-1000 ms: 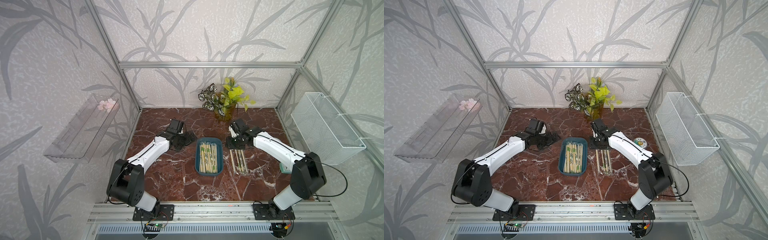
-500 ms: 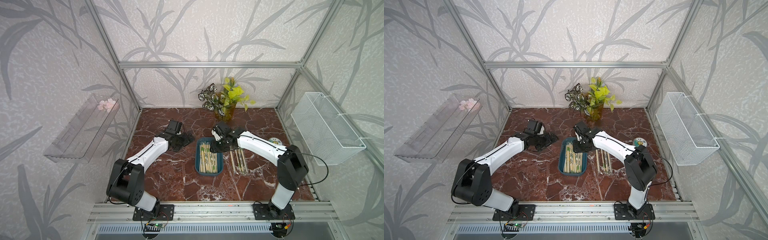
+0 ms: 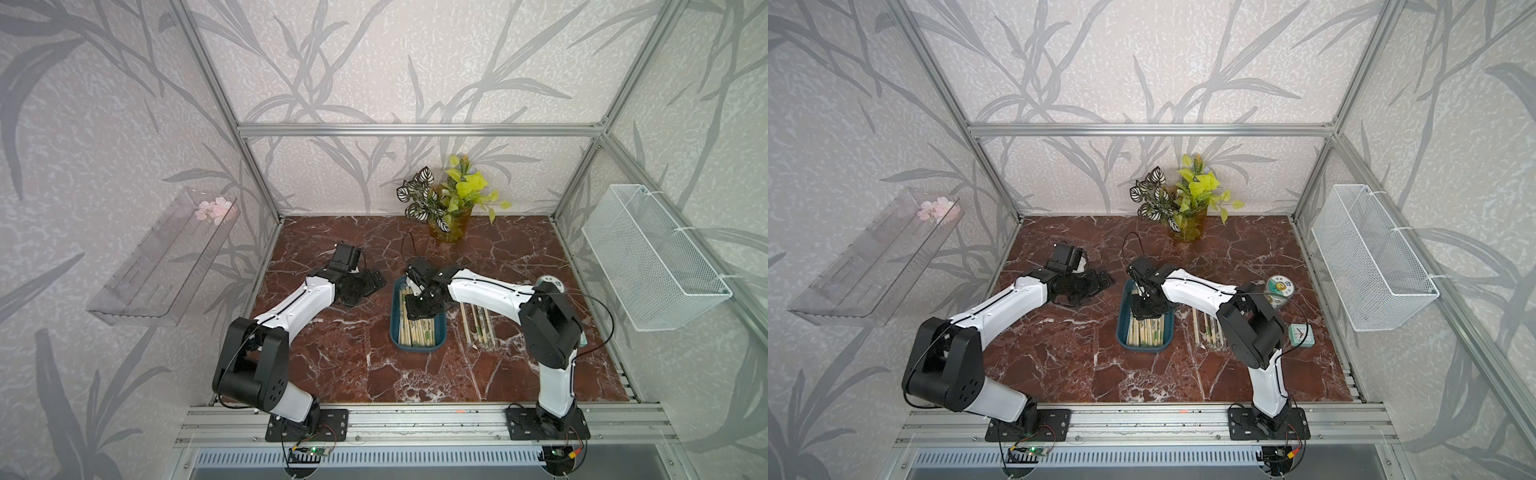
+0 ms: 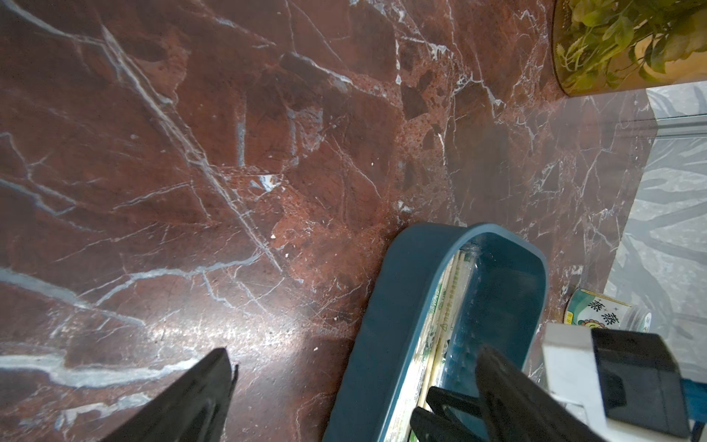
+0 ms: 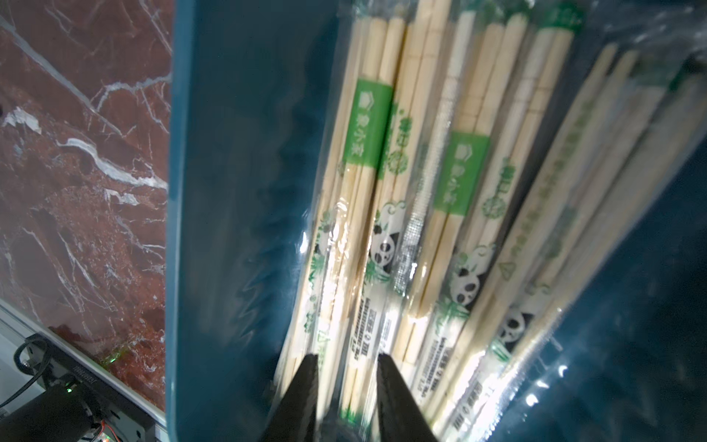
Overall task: Take the paired disposable chopsticks out of the storage box
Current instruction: Pick up the paired disposable chopsticks from the storage box.
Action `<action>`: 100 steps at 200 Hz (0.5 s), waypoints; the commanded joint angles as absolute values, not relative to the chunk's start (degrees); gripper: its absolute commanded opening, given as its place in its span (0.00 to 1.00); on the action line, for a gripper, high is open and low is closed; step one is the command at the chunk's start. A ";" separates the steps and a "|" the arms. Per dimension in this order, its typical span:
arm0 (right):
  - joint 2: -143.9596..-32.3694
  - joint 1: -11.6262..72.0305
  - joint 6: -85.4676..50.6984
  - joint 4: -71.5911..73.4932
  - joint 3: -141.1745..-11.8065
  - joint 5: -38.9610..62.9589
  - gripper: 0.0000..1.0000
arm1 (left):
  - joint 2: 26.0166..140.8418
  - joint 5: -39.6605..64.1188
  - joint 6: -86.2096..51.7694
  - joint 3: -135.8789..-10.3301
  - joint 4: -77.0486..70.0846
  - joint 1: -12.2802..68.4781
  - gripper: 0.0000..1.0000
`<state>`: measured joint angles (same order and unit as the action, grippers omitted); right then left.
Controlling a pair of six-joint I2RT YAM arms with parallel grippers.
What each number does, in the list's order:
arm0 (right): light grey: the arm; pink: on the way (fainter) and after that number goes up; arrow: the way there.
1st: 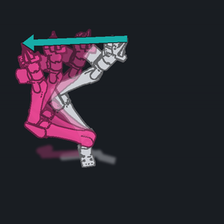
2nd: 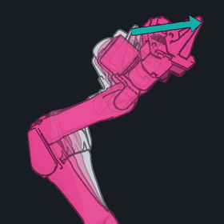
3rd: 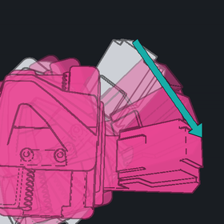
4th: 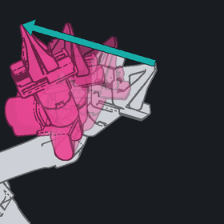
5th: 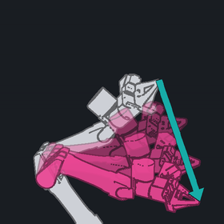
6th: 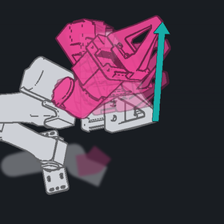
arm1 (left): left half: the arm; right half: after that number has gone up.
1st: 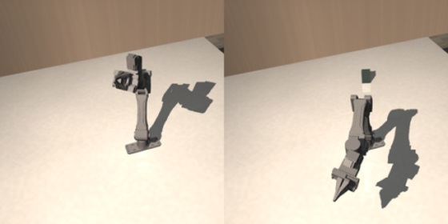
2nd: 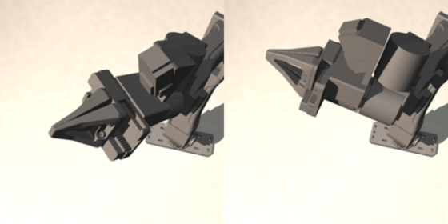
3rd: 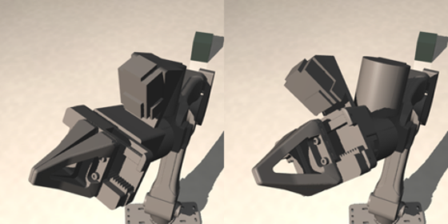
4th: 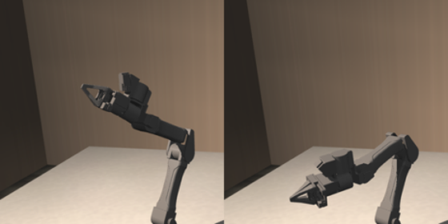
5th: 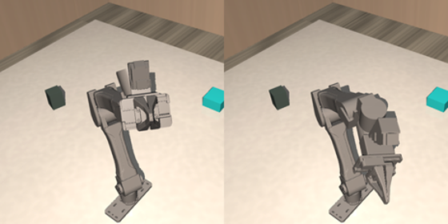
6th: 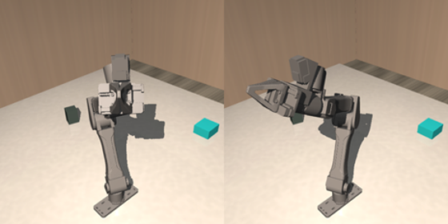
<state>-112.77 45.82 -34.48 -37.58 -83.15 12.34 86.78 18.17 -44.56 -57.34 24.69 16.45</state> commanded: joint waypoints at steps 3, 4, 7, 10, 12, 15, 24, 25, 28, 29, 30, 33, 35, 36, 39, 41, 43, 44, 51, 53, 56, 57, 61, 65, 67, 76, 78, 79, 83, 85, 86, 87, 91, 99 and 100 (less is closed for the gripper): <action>-114.32 46.23 -35.15 -37.60 -85.34 12.89 0.28 | 85.33 18.85 -44.12 -56.34 23.91 16.22 1.00; -114.38 46.23 -35.16 -37.61 -85.43 12.90 0.28 | 85.38 18.87 -44.12 -56.34 23.91 16.20 1.00; -114.55 46.19 -35.19 -37.62 -85.53 12.92 0.28 | 85.30 18.88 -44.12 -56.26 23.93 16.17 1.00; -114.74 46.29 -35.23 -37.58 -85.66 12.92 0.28 | 85.34 18.89 -44.17 -56.31 23.90 16.17 1.00; -114.75 46.31 -35.24 -37.59 -85.69 12.92 0.28 | 85.34 18.90 -44.20 -56.26 23.86 16.17 1.00; -114.96 46.32 -35.24 -37.61 -85.81 12.92 0.28 | 85.30 18.95 -44.20 -56.25 23.76 16.15 1.00; -115.39 46.32 -35.38 -37.54 -86.04 13.01 0.28 | 85.30 19.07 -44.23 -56.19 23.66 16.09 1.00; -115.40 46.36 -35.35 -37.54 -86.09 13.01 0.28 | 85.28 19.12 -44.22 -56.17 23.69 16.09 1.00; -115.69 46.32 -35.40 -37.51 -86.13 13.08 0.28 | 85.33 19.17 -44.21 -56.21 23.58 16.08 1.00; -115.72 46.32 -35.41 -37.52 -86.17 13.09 0.28 | 85.29 19.16 -44.21 -56.23 23.57 16.04 1.00; -115.74 46.32 -35.42 -37.48 -86.20 13.09 0.28 | 85.32 19.16 -44.21 -56.20 23.61 16.06 1.00; -115.88 46.38 -35.41 -37.48 -86.28 13.12 0.28 | 85.31 19.22 -44.21 -56.19 23.61 16.08 1.00; -116.07 46.40 -35.42 -37.45 -86.35 13.15 0.28 | 85.29 19.22 -44.21 -56.23 23.57 16.08 1.00; -116.09 46.40 -35.37 -37.49 -86.37 13.16 0.28 | 85.32 19.23 -44.21 -56.24 23.60 16.08 1.00; -116.21 46.41 -35.41 -37.56 -86.46 13.18 0.28 | 85.38 19.25 -44.21 -56.18 23.56 16.08 1.00; -116.33 46.41 -35.44 -37.49 -86.54 13.23 0.28 | 85.31 19.31 -44.21 -56.17 23.49 16.08 1.00; -116.40 46.41 -35.49 -37.48 -86.61 13.26 0.28 | 85.33 19.33 -44.21 -56.16 23.54 16.08 1.00; -116.47 46.41 -35.50 -37.50 -86.63 13.22 0.28 | 85.38 19.33 -44.25 -56.21 23.50 16.08 1.00; -116.75 46.48 -35.51 -37.49 -86.83 13.36 0.28 | 85.38 19.45 -44.28 -56.16 23.47 16.00 1.00; -116.79 46.49 -35.51 -37.54 -86.90 13.36 0.28 | 85.40 19.52 -44.29 -56.23 23.42 16.00 1.00; -116.93 46.56 -35.50 -37.56 -87.00 13.36 0.28 | 85.43 19.53 -44.30 -56.17 23.38 16.00 1.00; -117.00 46.57 -35.50 -37.55 -87.00 13.36 0.28 | 85.43 19.52 -44.30 -56.17 23.38 16.00 1.00; -117.13 46.60 -35.51 -37.58 -87.21 13.34 0.28 | 85.41 19.58 -44.31 -56.16 23.40 16.00 1.00; -117.23 46.63 -35.58 -37.59 -87.34 13.36 0.28 | 85.49 19.60 -44.30 -56.24 23.35 16.00 1.00; -117.33 46.66 -35.59 -37.61 -87.40 13.36 0.28 | 85.47 19.67 -44.34 -56.23 23.35 16.00 1.00; -117.80 46.67 -35.53 -37.66 -87.75 13.45 0.28 | 85.48 19.80 -44.30 -56.07 23.22 16.00 1.00; -117.85 46.74 -35.54 -37.69 -87.86 13.45 0.28 | 85.49 19.80 -44.30 -56.10 23.25 16.00 1.00; -117.90 46.75 -35.57 -37.70 -87.87 13.45 0.28 | 85.50 19.79 -44.30 -56.09 23.23 16.00 1.00; -118.09 46.76 -35.59 -37.63 -88.08 13.49 0.28 | 85.52 19.86 -44.34 -56.00 23.20 16.00 1.00; -118.23 46.76 -35.60 -37.69 -88.11 13.46 0.28 | 85.47 19.93 -44.31 -55.99 23.20 16.00 1.00; -118.26 46.76 -35.60 -37.74 -88.13 13.45 0.28 | 85.45 19.90 -44.35 -55.99 23.20 16.00 1.00; -118.33 46.76 -35.60 -37.77 -88.19 13.45 0.28 | 85.48 19.88 -44.32 -55.99 23.20 16.00 1.00; -118.51 46.86 -35.60 -37.72 -88.32 13.57 0.28 | 85.45 19.89 -44.30 -55.99 23.13 16.02 1.00; -118.90 46.80 -35.60 -37.79 -88.64 13.62 0.28 | 85.49 19.93 -44.30 -56.00 23.15 16.00 1.00; -119.00 46.82 -35.60 -37.79 -88.66 13.62 0.28 | 85.46 19.94 -44.30 -56.00 23.13 16.00 1.00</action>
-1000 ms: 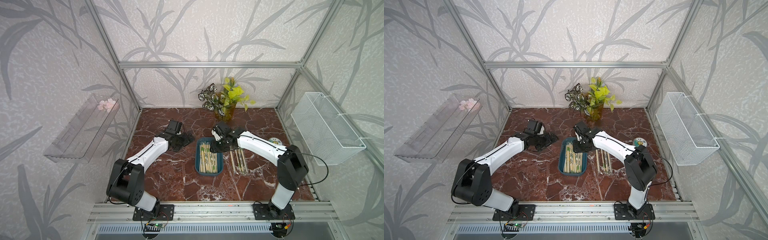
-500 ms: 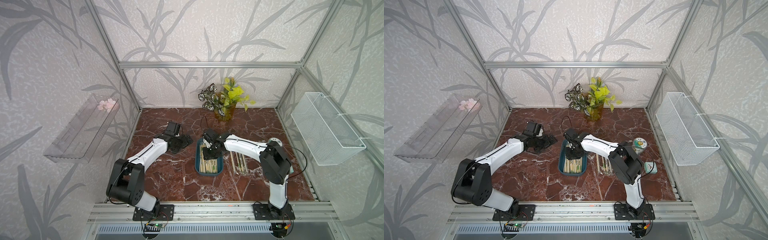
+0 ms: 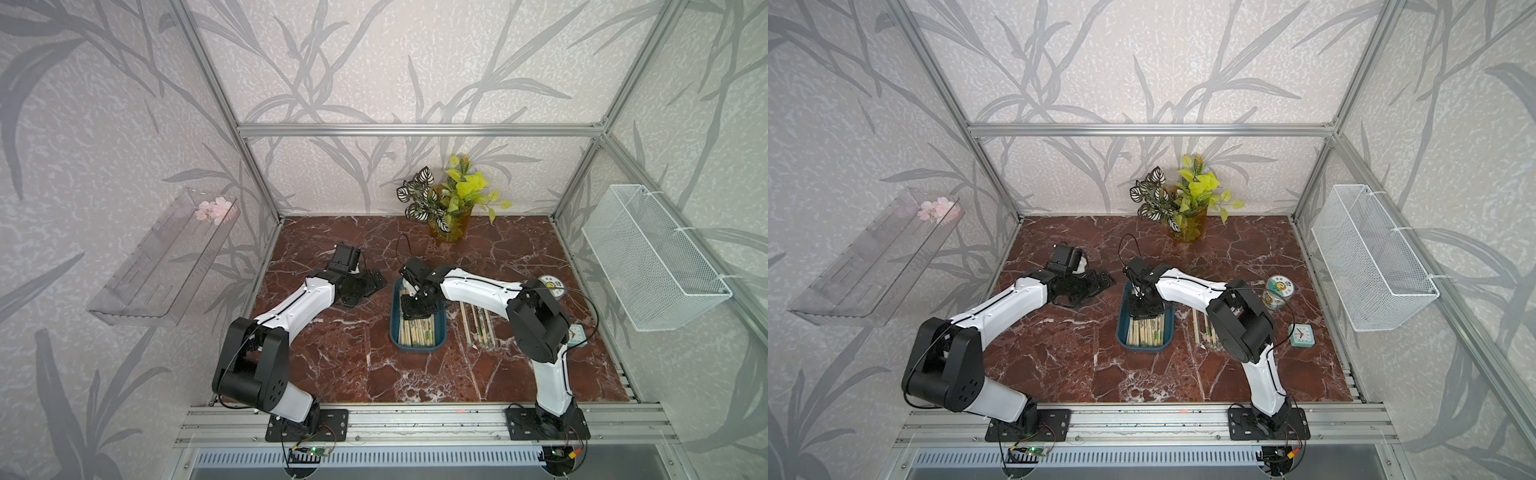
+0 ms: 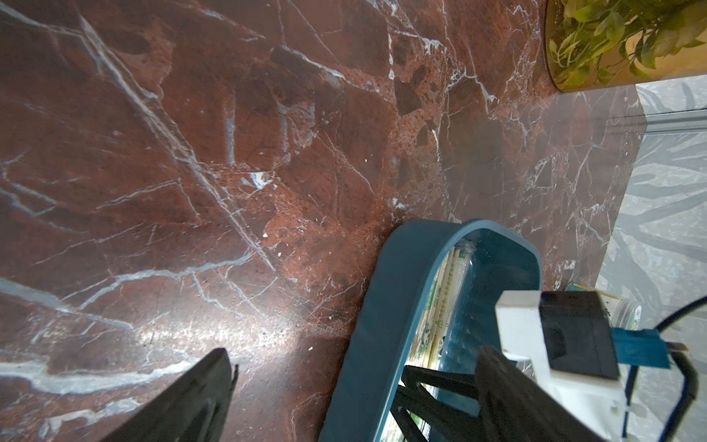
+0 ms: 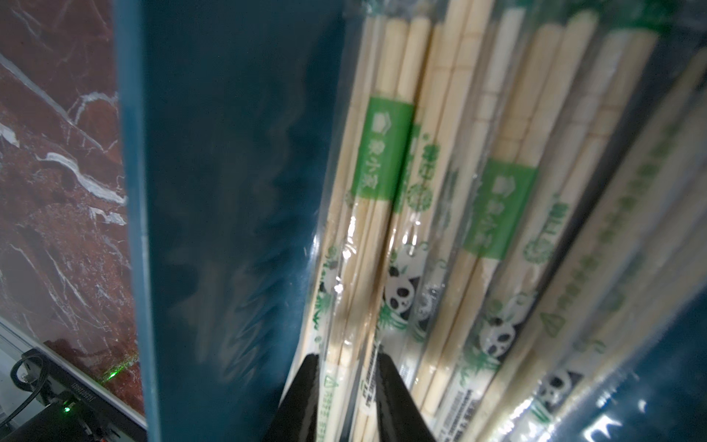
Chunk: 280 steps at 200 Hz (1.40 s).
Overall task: Take the paired disposable chopsticks out of the storage box
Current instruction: Pick up the paired disposable chopsticks from the storage box.
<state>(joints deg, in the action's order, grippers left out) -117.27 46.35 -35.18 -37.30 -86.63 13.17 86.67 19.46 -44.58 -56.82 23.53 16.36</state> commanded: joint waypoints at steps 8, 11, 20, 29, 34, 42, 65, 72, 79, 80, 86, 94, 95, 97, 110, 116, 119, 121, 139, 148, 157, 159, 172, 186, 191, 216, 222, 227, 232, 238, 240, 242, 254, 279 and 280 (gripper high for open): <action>-119.32 46.93 -35.59 -37.96 -88.90 13.62 0.28 | 85.40 19.90 -44.30 -55.99 23.12 16.00 1.00; -119.52 46.93 -35.60 -37.92 -89.01 13.62 0.28 | 85.35 20.01 -44.30 -55.99 23.12 16.04 1.00; -119.92 46.93 -35.60 -37.97 -89.18 13.62 0.28 | 85.40 20.04 -44.30 -55.97 23.19 16.02 1.00; -120.37 46.89 -35.55 -37.92 -89.38 13.62 0.28 | 85.34 20.04 -44.30 -56.02 23.20 16.00 1.00; -120.63 46.93 -35.53 -38.05 -89.52 13.62 0.27 | 85.34 20.06 -44.30 -55.93 23.18 16.00 1.00; -120.91 46.93 -35.46 -38.09 -89.65 13.62 0.27 | 85.19 20.04 -44.25 -55.90 23.19 16.00 1.00; -121.42 46.93 -35.51 -38.15 -89.65 13.46 0.27 | 85.10 20.15 -44.21 -55.85 23.14 15.91 1.00; -121.47 46.93 -35.51 -38.12 -89.65 13.46 0.27 | 85.16 20.25 -44.13 -55.89 23.19 15.91 1.00; -121.64 46.93 -35.51 -38.18 -89.65 13.45 0.26 | 85.15 20.25 -44.13 -55.77 23.15 15.91 1.00; -121.64 46.93 -35.51 -38.16 -89.65 13.40 0.26 | 85.12 20.28 -44.12 -55.75 23.14 15.91 1.00; -121.72 46.93 -35.51 -38.16 -89.52 13.36 0.25 | 85.15 20.22 -44.12 -55.79 23.19 15.91 1.00; -121.65 46.93 -35.50 -38.20 -89.47 13.36 0.23 | 85.17 20.24 -44.05 -55.72 23.15 15.91 1.00; -121.64 46.93 -35.51 -38.17 -89.47 13.36 0.23 | 85.17 20.27 -44.04 -55.72 23.17 15.91 1.00; -121.64 46.93 -35.49 -38.20 -89.47 13.38 0.23 | 85.12 20.32 -44.04 -55.72 23.17 15.91 1.00; -121.25 46.93 -35.67 -38.09 -89.24 13.45 0.20 | 85.09 20.30 -44.03 -55.70 23.14 15.91 1.00; -120.99 46.93 -35.76 -37.98 -89.07 13.58 0.19 | 85.16 20.39 -43.96 -55.74 23.14 15.91 1.00; -120.77 46.93 -35.77 -37.94 -89.02 13.54 0.18 | 85.11 20.39 -43.92 -55.74 23.16 15.91 1.00; -120.65 46.93 -35.77 -37.96 -88.96 13.54 0.17 | 85.09 20.48 -43.94 -55.73 23.13 15.91 1.00; -119.50 46.92 -35.94 -37.79 -88.56 13.58 0.14 | 85.00 20.74 -43.95 -55.73 23.00 15.90 1.00; -118.83 46.93 -36.01 -37.80 -88.36 13.62 0.14 | 84.99 20.83 -43.95 -55.84 23.02 15.91 1.00; -118.06 46.93 -36.12 -37.82 -88.09 13.62 0.13 | 84.99 20.94 -43.95 -55.92 22.90 15.91 1.00; -117.87 46.93 -36.17 -37.73 -88.07 13.62 0.13 | 84.95 20.97 -43.95 -55.90 22.88 15.86 1.00; -116.70 46.93 -36.15 -37.75 -87.73 13.54 0.12 | 84.93 21.18 -43.95 -55.98 22.73 15.91 1.00; -115.40 46.93 -36.18 -37.78 -87.26 13.23 0.12 | 84.99 21.37 -43.94 -55.99 22.67 15.87 1.00; -114.96 46.93 -36.13 -37.74 -87.13 13.07 0.12 | 84.90 21.43 -43.95 -56.05 22.58 15.83 1.00; -113.01 46.85 -36.16 -37.82 -86.32 12.57 0.12 | 84.81 21.72 -44.08 -56.14 22.31 15.82 1.00; -112.58 46.86 -36.13 -37.79 -86.15 12.33 0.12 | 84.80 21.79 -44.03 -56.22 22.32 15.82 1.00; -112.28 46.72 -36.15 -37.95 -86.03 12.22 0.12 | 84.73 21.80 -44.03 -56.22 22.32 15.82 1.00; -111.95 46.67 -36.13 -37.90 -85.85 12.09 0.11 | 84.68 21.80 -44.03 -56.27 22.32 15.82 1.00; -111.60 46.59 -36.16 -37.88 -85.57 12.00 0.10 | 84.61 21.75 -44.03 -56.26 22.28 15.82 1.00; -111.51 46.54 -36.20 -37.90 -85.49 11.96 0.10 | 84.52 21.79 -44.03 -56.32 22.31 15.82 1.00; -111.37 46.51 -37.00 -37.86 -85.44 11.96 0.10 | 84.54 21.79 -44.03 -56.33 22.32 15.82 1.00; -110.72 46.24 -37.86 -37.79 -85.08 11.91 0.08 | 84.32 21.80 -44.03 -56.46 22.39 15.82 1.00; -108.98 45.34 -37.97 -37.48 -84.32 11.95 0.06 | 83.94 22.01 -43.86 -56.68 22.56 15.82 1.00; -108.85 45.34 -38.01 -37.46 -84.31 11.95 0.05 | 83.94 21.99 -43.82 -56.69 22.57 15.82 1.00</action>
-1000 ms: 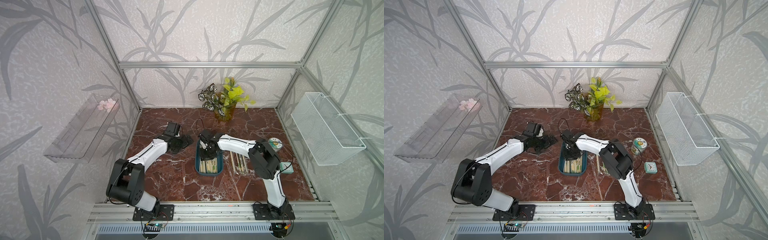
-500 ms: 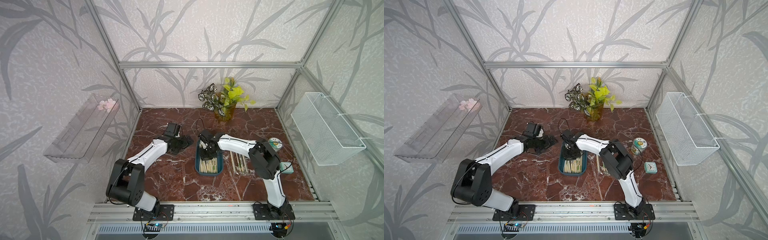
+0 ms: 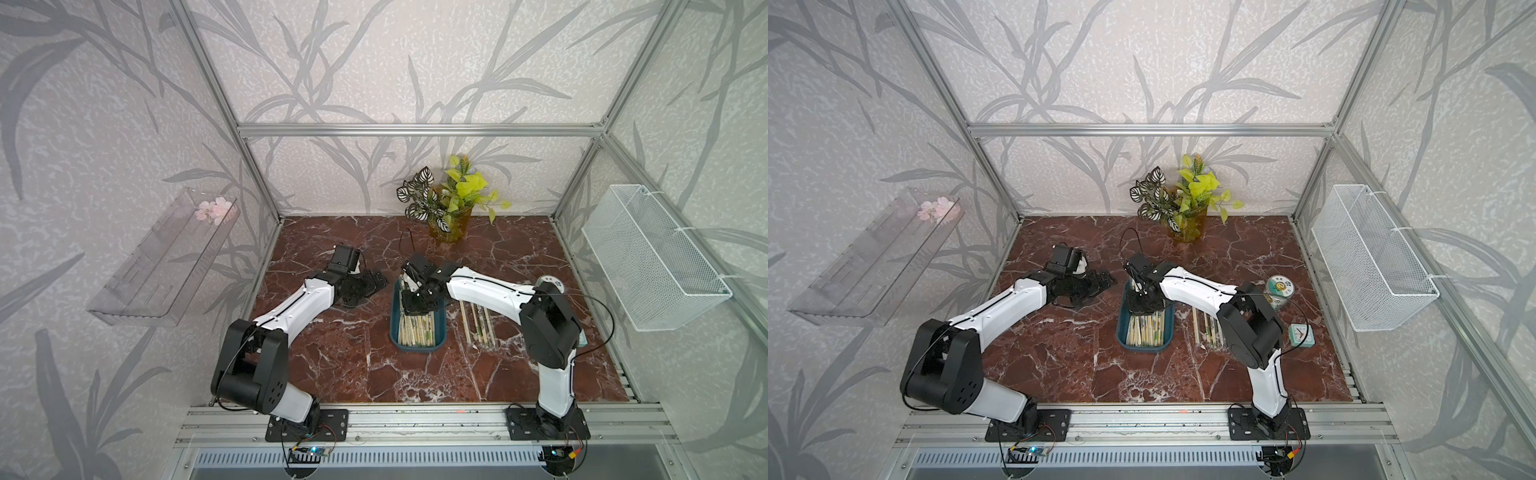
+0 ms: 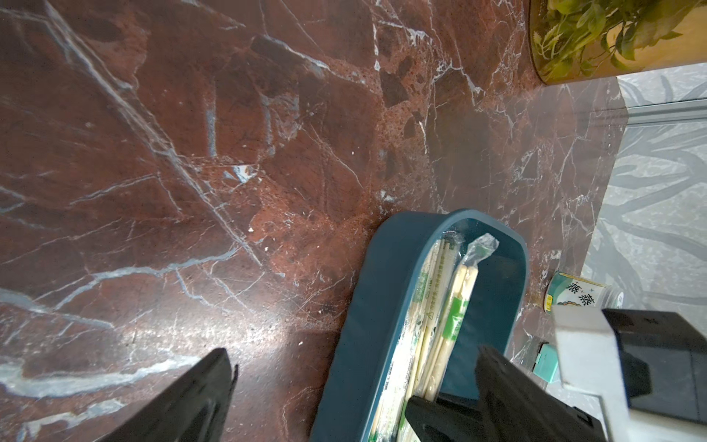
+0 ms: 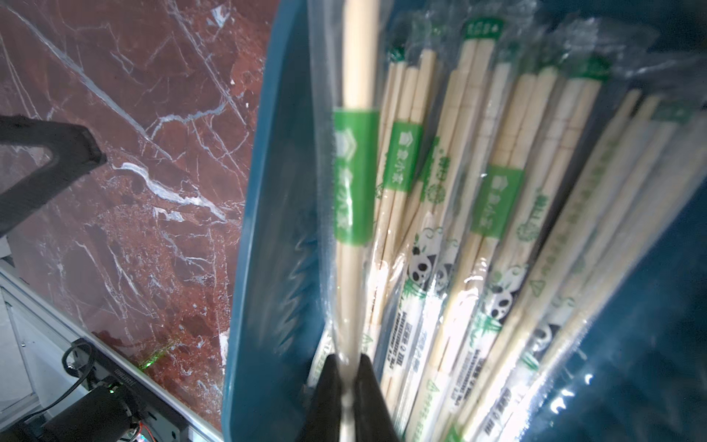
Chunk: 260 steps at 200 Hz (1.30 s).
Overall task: Take the paired disposable chopsticks out of the storage box
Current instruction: Pick up the paired disposable chopsticks from the storage box, then place the paired disposable chopsticks at the center of the board.
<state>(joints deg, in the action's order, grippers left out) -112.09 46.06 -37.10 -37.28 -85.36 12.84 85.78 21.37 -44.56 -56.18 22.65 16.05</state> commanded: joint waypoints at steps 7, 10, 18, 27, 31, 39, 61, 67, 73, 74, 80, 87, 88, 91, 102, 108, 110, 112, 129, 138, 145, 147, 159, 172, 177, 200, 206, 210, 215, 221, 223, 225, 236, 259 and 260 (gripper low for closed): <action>-108.19 44.88 -37.97 -37.48 -84.09 11.95 0.05 | 83.82 21.98 -43.71 -56.84 22.74 15.82 1.00; -107.95 44.66 -38.10 -37.39 -84.06 11.95 0.05 | 83.70 21.97 -43.69 -56.93 22.78 15.82 1.00; -107.16 44.16 -38.18 -37.28 -83.77 12.12 0.05 | 83.63 21.97 -43.51 -57.19 23.01 15.82 1.00; -106.19 43.42 -38.34 -37.03 -83.42 12.30 0.05 | 83.47 22.07 -43.34 -57.39 23.40 15.82 1.00; -105.75 43.08 -38.38 -37.00 -83.28 12.30 0.05 | 83.41 22.03 -43.25 -57.54 23.46 15.82 1.00; -104.95 42.41 -38.46 -37.00 -83.08 12.35 0.04 | 83.32 22.06 -43.00 -57.81 23.79 15.82 0.99; -102.65 40.31 -38.34 -36.97 -82.46 12.63 0.04 | 82.97 22.25 -42.80 -58.27 24.40 15.82 1.00; -102.12 39.67 -38.32 -36.92 -82.21 12.97 0.04 | 82.87 22.39 -42.80 -58.35 24.49 15.82 1.00; -101.51 38.94 -38.33 -36.83 -81.89 13.24 0.04 | 82.77 22.55 -42.80 -58.36 24.55 15.82 1.00; -101.38 38.81 -38.32 -36.78 -81.90 13.30 0.04 | 82.74 22.61 -42.80 -58.40 24.58 15.82 1.00; -100.75 38.10 -38.36 -36.62 -81.53 13.57 0.04 | 82.70 22.72 -42.80 -58.45 24.63 15.82 1.00; -99.92 37.33 -38.32 -36.52 -81.10 14.00 0.04 | 82.57 22.81 -42.81 -58.45 24.70 15.82 1.00; -99.79 37.25 -38.32 -36.50 -81.07 14.07 0.04 | 82.60 22.83 -42.85 -58.45 24.70 15.82 1.00; -99.57 36.93 -38.32 -36.32 -80.78 14.33 0.04 | 82.60 22.91 -42.83 -58.45 24.73 15.82 1.00; -98.67 35.62 -38.24 -35.70 -80.03 15.57 0.03 | 82.39 23.10 -42.89 -58.47 24.79 15.84 1.00; -98.29 34.96 -38.24 -35.23 -79.47 16.51 0.03 | 82.29 23.10 -42.89 -58.43 24.87 15.82 1.00; -98.20 34.78 -38.23 -35.04 -79.28 16.81 0.03 | 82.27 23.09 -42.89 -58.38 24.87 15.82 1.00; -98.18 34.58 -38.23 -34.86 -79.10 17.12 0.03 | 82.27 23.04 -42.89 -58.39 24.96 15.82 1.00; -98.15 32.96 -38.27 -32.77 -77.36 20.14 0.03 | 81.96 22.98 -42.89 -58.36 25.12 15.84 1.00; -96.27 32.21 -38.48 -31.01 -76.11 22.09 0.03 | 81.98 23.16 -42.89 -58.36 25.18 15.90 1.00; -96.23 31.76 -38.27 -29.78 -75.43 23.63 0.03 | 81.92 23.18 -42.89 -58.30 25.15 15.91 1.00; -96.30 31.67 -38.09 -29.48 -75.22 24.19 0.03 | 81.91 23.20 -42.89 -58.28 25.14 15.91 1.00; -96.42 31.29 -37.50 -28.10 -74.35 26.49 0.02 | 81.87 23.30 -42.98 -58.32 25.20 15.91 1.00; -96.54 31.20 -37.00 -27.15 -73.50 27.77 0.02 | 81.88 23.39 -43.08 -58.26 25.08 15.91 1.00; -96.42 31.20 -36.91 -27.19 -73.12 27.47 0.02 | 81.91 23.46 -43.07 -58.27 25.10 15.91 1.00; -95.48 30.29 -36.90 -27.46 -71.19 25.84 0.02 | 81.72 23.47 -43.15 -58.18 24.97 16.00 1.00; -95.16 29.87 -36.86 -27.83 -70.75 25.31 0.02 | 81.68 23.55 -43.15 -58.21 25.02 16.00 1.00; -94.88 29.56 -36.87 -28.02 -70.47 24.96 0.02 | 81.73 23.53 -43.23 -58.18 24.95 16.00 1.00; -94.48 29.13 -36.91 -28.46 -70.13 24.55 0.02 | 81.71 23.68 -43.32 -58.18 24.93 16.00 1.00; -93.96 28.64 -36.89 -28.81 -69.66 24.06 0.02 | 81.82 23.81 -43.37 -58.19 24.87 16.08 1.00; -93.80 28.47 -36.91 -28.89 -69.49 23.86 0.02 | 81.82 23.82 -43.41 -58.19 24.83 16.08 1.00; -93.65 28.30 -36.91 -29.02 -69.34 23.65 0.02 | 81.78 23.88 -43.42 -58.18 24.77 16.08 1.00; -92.69 27.27 -34.66 -30.72 -68.93 21.97 0.02 | 81.89 24.02 -43.48 -58.18 24.81 16.25 1.00; -90.86 25.81 -31.58 -34.81 -68.57 17.73 0.02 | 81.83 24.17 -43.77 -58.18 24.61 16.74 1.00; -90.78 25.74 -31.39 -35.03 -68.61 17.57 0.02 | 81.83 24.17 -43.77 -58.18 24.61 16.76 1.00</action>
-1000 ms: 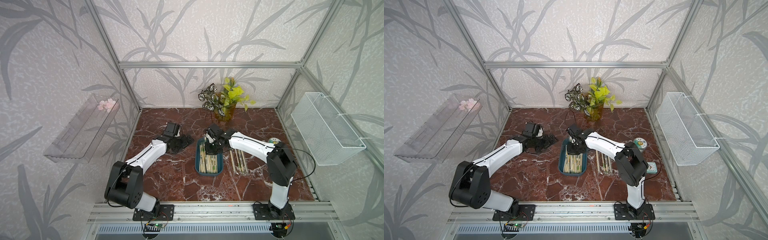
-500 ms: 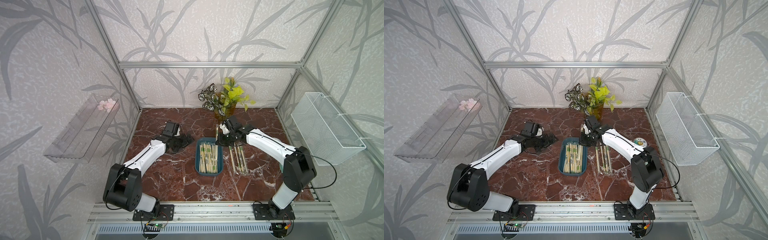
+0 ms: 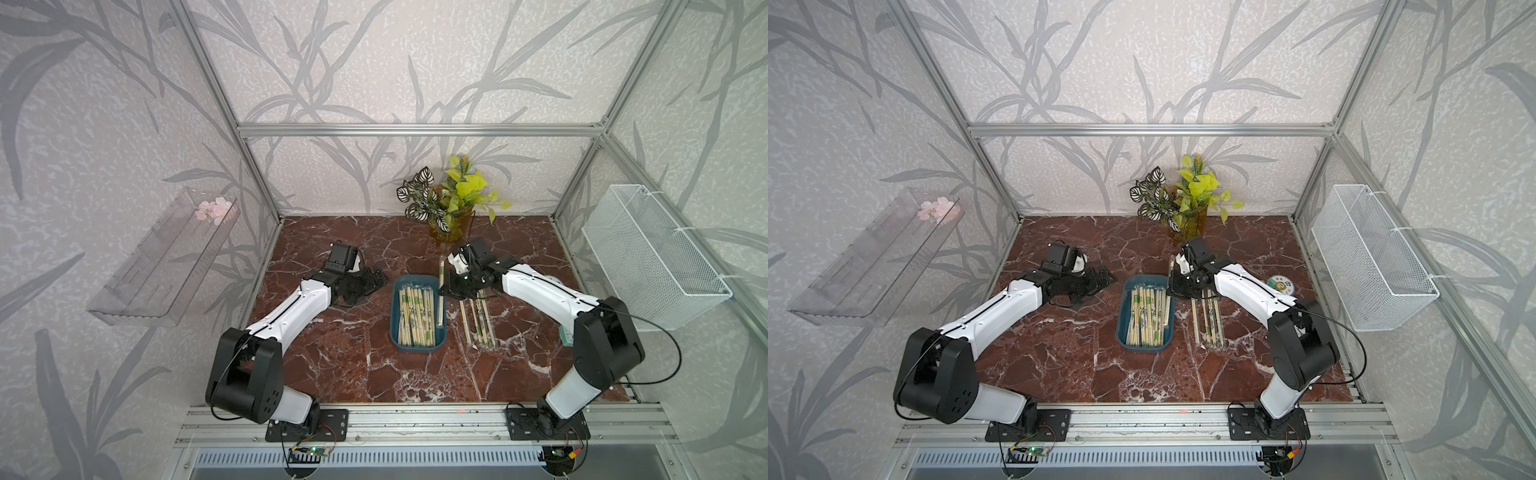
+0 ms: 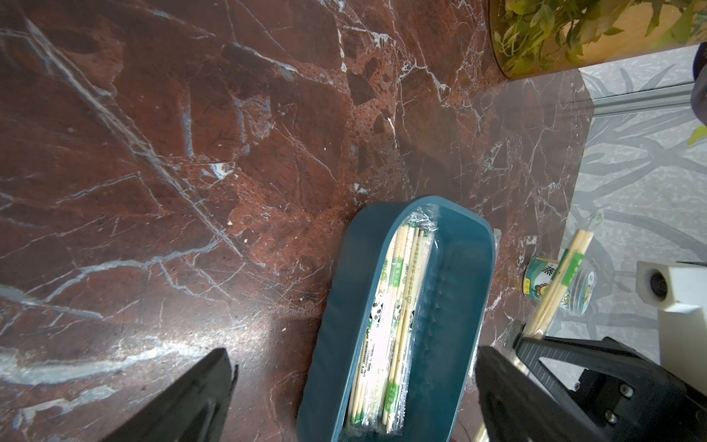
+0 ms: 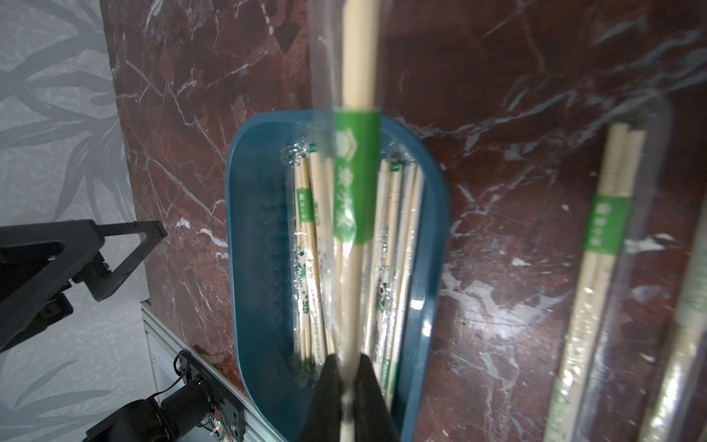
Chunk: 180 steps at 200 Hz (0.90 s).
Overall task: Take the paired disposable chopsticks out of the storage box
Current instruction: Place the paired disposable chopsticks at the center of the board.
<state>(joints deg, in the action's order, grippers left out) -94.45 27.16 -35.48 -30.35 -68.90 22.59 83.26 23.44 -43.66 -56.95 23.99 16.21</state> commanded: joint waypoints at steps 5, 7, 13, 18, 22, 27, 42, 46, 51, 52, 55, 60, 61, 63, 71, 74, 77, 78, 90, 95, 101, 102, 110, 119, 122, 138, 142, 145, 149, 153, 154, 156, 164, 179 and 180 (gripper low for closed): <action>-90.48 25.44 -30.69 -35.89 -68.48 16.70 0.02 | 81.82 24.25 -43.82 -58.18 24.52 16.86 1.00; -90.38 25.37 -30.41 -36.22 -68.54 16.28 0.02 | 81.80 24.26 -43.85 -58.18 24.52 16.94 1.00; -90.11 25.15 -29.53 -37.35 -68.40 15.20 0.02 | 81.83 24.26 -43.95 -58.31 24.48 17.09 1.00; -90.04 24.97 -28.83 -38.30 -68.44 14.11 0.02 | 81.82 24.31 -43.95 -58.28 24.42 17.26 1.00; -90.09 24.90 -28.25 -39.10 -68.49 13.28 0.02 | 81.83 24.30 -44.03 -58.34 24.39 17.39 1.00; -90.21 24.80 -27.53 -40.01 -68.48 12.40 0.02 | 81.83 24.36 -44.05 -58.36 24.43 17.56 1.00; -91.06 24.70 -25.47 -42.48 -68.72 9.67 0.01 | 81.98 24.35 -44.13 -58.45 24.26 18.09 1.00; -91.32 24.70 -25.00 -42.90 -68.69 9.12 0.02 | 81.98 24.35 -44.12 -58.45 24.26 18.19 1.00; -91.75 24.70 -24.45 -43.37 -68.69 8.25 0.02 | 82.03 24.34 -44.12 -58.52 24.26 18.34 1.00; -91.80 24.70 -24.35 -43.57 -68.71 8.13 0.02 | 82.06 24.39 -44.17 -58.48 24.26 18.40 1.00; -92.00 24.70 -24.05 -43.85 -68.79 7.73 0.02 | 82.01 24.36 -44.15 -58.53 24.26 18.49 1.00; -92.46 24.70 -23.74 -44.30 -68.71 7.00 0.01 | 82.08 24.39 -44.21 -58.54 24.27 18.61 1.00; -92.55 24.70 -23.65 -44.43 -68.68 6.84 0.01 | 82.08 24.37 -44.19 -58.54 24.26 18.66 1.00; -92.72 24.70 -23.51 -44.59 -68.72 6.57 0.01 | 82.15 24.35 -44.14 -58.54 24.26 18.71 1.00; -93.38 24.70 -22.96 -45.10 -68.74 5.60 0.01 | 82.16 24.35 -44.12 -58.54 24.26 18.87 1.00; -93.69 24.70 -22.80 -45.34 -68.86 5.24 0.01 | 82.18 24.35 -44.12 -58.54 24.26 18.89 1.00; -93.94 24.65 -22.58 -45.49 -68.83 4.87 0.01 | 82.13 24.35 -44.13 -58.51 24.26 18.97 1.00; -94.04 24.72 -22.54 -45.60 -68.83 4.72 0.01 | 82.11 24.39 -44.13 -58.52 24.26 19.07 1.00; -95.01 24.69 -22.08 -46.01 -68.81 3.51 0.01 | 82.18 24.36 -44.09 -58.46 24.36 19.16 1.00; -95.45 24.70 -21.78 -46.16 -68.81 3.08 0.01 | 82.17 24.41 -44.06 -58.45 24.43 19.24 1.00; -95.95 24.74 -21.52 -46.30 -68.75 2.68 0.01 | 82.18 24.36 -44.03 -58.45 24.43 19.25 1.00; -96.05 24.76 -21.48 -46.35 -68.78 2.61 0.01 | 82.18 24.35 -44.03 -58.45 24.39 19.25 1.00; -96.76 24.78 -21.19 -46.81 -68.95 1.95 0.01 | 82.09 24.35 -44.03 -58.45 24.37 19.33 1.00; -97.43 24.77 -20.81 -46.98 -68.92 1.30 0.01 | 82.04 24.35 -44.03 -58.45 24.42 19.34 1.00; -97.47 24.78 -20.70 -47.10 -68.97 1.12 0.01 | 82.07 24.35 -44.03 -58.45 24.43 19.34 1.00; -99.41 24.87 -20.49 -47.13 -68.72 0.34 0.01 | 82.14 24.51 -43.95 -58.53 24.35 19.34 1.00; -99.75 24.87 -20.53 -47.09 -68.65 0.13 0.01 | 82.13 24.52 -43.95 -58.66 24.41 19.34 1.00; -99.97 24.87 -20.54 -47.02 -68.64 0.09 0.01 | 82.19 24.52 -43.95 -58.63 24.36 19.34 1.00; -100.23 24.87 -20.51 -46.95 -68.59 0.09 0.01 | 82.16 24.52 -43.86 -58.62 24.42 19.35 1.00; -100.44 24.92 -20.52 -46.89 -68.61 0.13 0.01 | 82.18 24.54 -43.86 -58.62 24.41 19.34 1.00; -100.45 24.94 -20.54 -46.87 -68.62 0.15 0.01 | 82.18 24.58 -43.86 -58.62 24.42 19.34 1.00; -100.63 24.96 -20.58 -46.81 -68.55 0.24 0.01 | 82.13 24.60 -43.86 -58.62 24.43 19.31 1.00; -101.12 25.05 -20.69 -46.47 -68.54 0.57 0.01 | 82.16 24.61 -43.80 -58.65 24.35 19.33 1.00; -102.11 25.38 -21.06 -45.91 -68.69 1.03 0.01 | 82.26 24.69 -43.69 -58.62 24.36 19.35 1.00; -102.21 25.39 -21.12 -45.89 -68.71 1.04 0.01 | 82.26 24.69 -43.69 -58.62 24.40 19.34 1.00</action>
<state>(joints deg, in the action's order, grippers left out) -100.60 24.93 -21.32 -45.28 -68.82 1.89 83.26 24.16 -43.72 -56.95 23.97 19.07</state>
